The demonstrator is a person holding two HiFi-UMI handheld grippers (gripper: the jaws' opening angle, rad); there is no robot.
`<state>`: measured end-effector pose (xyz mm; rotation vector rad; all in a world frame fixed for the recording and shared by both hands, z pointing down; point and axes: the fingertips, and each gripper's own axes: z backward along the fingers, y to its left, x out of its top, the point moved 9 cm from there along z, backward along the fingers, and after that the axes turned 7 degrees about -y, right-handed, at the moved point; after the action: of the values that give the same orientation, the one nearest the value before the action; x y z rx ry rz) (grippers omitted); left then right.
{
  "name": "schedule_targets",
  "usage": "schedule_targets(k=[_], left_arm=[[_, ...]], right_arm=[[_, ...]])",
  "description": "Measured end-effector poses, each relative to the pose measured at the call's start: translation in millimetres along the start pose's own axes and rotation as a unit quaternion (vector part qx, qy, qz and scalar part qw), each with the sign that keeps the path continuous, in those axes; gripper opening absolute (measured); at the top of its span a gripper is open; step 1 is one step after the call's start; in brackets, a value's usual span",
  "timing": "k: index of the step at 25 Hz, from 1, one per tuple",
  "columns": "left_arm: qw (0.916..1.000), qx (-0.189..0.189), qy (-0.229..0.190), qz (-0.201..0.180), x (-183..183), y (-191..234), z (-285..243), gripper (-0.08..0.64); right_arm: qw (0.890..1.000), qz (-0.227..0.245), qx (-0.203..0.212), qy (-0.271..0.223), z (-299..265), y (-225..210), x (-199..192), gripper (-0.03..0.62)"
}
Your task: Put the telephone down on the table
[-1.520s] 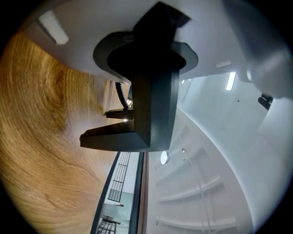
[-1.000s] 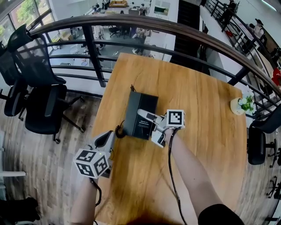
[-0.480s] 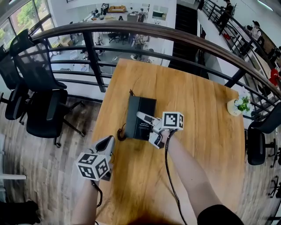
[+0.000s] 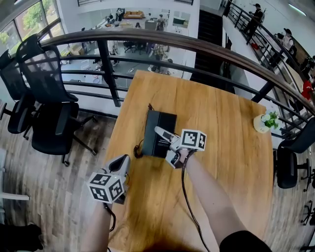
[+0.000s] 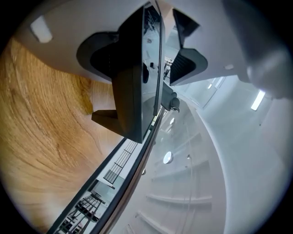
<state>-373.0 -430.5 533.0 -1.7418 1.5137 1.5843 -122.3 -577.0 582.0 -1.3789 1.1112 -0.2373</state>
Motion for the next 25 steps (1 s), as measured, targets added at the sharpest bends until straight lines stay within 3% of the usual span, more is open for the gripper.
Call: schedule_targets(k=[4,7,16,25], left_arm=[[1.0,0.003,-0.001,0.001,-1,-3,9,0.002],[1.0,0.005,-0.002,0.0,-1,-6,14,0.002],[1.0,0.003,-0.005,-0.006,0,-17,35,0.002],[0.9997,0.011,-0.022,0.003,-4,-29,68,0.002]], right_arm=[[1.0,0.022,-0.016,-0.009,1,5,-2,0.422],[0.998,0.047,-0.041,-0.016,7,5,-3,0.452],[0.996,0.051,-0.072,-0.024,41,8,-16,0.456],[0.99,0.126,-0.07,0.001,73,42,-25,0.43]])
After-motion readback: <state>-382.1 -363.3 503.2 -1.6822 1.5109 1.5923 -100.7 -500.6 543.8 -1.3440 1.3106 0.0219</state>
